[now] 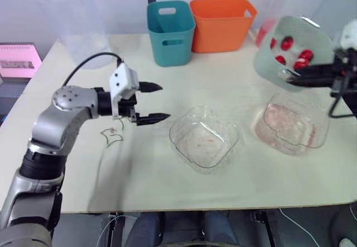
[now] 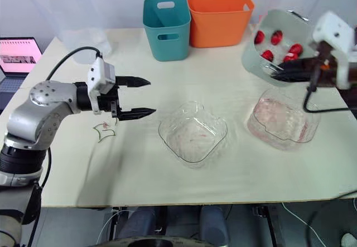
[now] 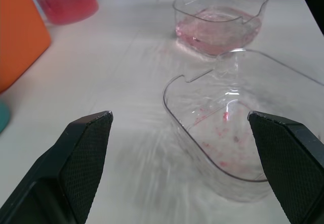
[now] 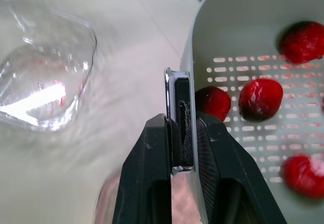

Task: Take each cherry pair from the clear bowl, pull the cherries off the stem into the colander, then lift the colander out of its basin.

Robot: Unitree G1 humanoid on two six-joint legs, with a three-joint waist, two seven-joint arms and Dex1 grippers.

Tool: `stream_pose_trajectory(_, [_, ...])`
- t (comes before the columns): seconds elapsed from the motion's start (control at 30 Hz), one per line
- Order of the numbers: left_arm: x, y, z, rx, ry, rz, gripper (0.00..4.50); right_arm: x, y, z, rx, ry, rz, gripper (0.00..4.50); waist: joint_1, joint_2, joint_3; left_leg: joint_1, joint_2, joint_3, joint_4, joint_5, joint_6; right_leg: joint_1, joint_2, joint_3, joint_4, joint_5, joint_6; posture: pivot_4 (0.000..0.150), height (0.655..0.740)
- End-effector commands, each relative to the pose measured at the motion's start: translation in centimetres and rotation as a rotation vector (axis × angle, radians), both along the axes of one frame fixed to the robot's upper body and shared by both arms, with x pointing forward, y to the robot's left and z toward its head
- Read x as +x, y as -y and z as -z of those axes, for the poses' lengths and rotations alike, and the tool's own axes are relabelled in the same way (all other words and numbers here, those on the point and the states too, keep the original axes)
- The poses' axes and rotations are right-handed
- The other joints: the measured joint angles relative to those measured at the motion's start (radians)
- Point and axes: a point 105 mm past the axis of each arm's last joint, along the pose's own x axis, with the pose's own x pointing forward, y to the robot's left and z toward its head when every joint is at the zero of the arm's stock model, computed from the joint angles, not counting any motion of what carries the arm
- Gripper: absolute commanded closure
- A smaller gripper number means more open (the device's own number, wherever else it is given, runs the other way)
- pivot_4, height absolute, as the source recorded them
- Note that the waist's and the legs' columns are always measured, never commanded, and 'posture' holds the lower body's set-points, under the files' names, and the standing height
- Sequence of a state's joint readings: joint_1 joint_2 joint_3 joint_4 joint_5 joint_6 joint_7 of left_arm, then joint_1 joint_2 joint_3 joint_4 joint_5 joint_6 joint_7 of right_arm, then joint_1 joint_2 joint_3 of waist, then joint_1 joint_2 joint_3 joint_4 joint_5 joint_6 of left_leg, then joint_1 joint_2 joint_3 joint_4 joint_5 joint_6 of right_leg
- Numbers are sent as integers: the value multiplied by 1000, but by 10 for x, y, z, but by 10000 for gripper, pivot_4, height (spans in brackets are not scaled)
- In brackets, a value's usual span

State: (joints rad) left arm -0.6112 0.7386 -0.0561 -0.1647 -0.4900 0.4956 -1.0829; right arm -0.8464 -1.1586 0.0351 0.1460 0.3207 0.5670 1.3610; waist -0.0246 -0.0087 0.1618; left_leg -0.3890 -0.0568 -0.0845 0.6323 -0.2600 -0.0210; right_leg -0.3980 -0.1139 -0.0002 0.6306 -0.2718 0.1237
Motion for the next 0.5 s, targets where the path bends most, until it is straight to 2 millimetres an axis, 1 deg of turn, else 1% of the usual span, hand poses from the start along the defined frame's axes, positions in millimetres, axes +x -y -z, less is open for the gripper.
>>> stream_pose_trajectory(0.03, [-4,-6,-10,-6,15,7,0,22,-16,10,-57,-20,-75,43044,1,0,0,-1,0,0,0,0,-1,-1,0,0,1,0,0,1500,7400])
stream_pose_trajectory(0.17, [-8,-11,-3,12,-14,-1,0,44,-39,36,-104,-78,-166,43044,7,0,0,-4,-1,0,-1,1,-2,-5,-1,0,1,0,0,1500,7400])
stream_pose_trajectory(0.23, [-9,-11,-2,12,-17,-3,0,50,-44,43,-124,-90,-186,43044,11,0,0,-4,-1,-1,-1,1,-2,-6,-1,0,2,0,0,1500,7400])
stream_pose_trajectory(0.3, [-11,-11,0,12,-21,-5,0,55,-50,54,-142,-113,-208,43044,13,0,0,-5,-1,-1,0,2,-3,-6,-1,0,2,0,0,1500,7400])
stream_pose_trajectory(0.37, [-13,-11,1,12,-25,-8,0,59,-53,62,-160,-130,-225,43044,9,0,0,-5,-1,-1,0,2,-4,-6,-1,0,2,0,0,1500,7400])
stream_pose_trajectory(0.5, [-15,-12,1,9,-32,-16,0,60,-53,76,-185,-172,-243,43044,5,0,0,-4,-1,-1,-1,3,-5,-6,-1,0,3,0,0,1500,7400])
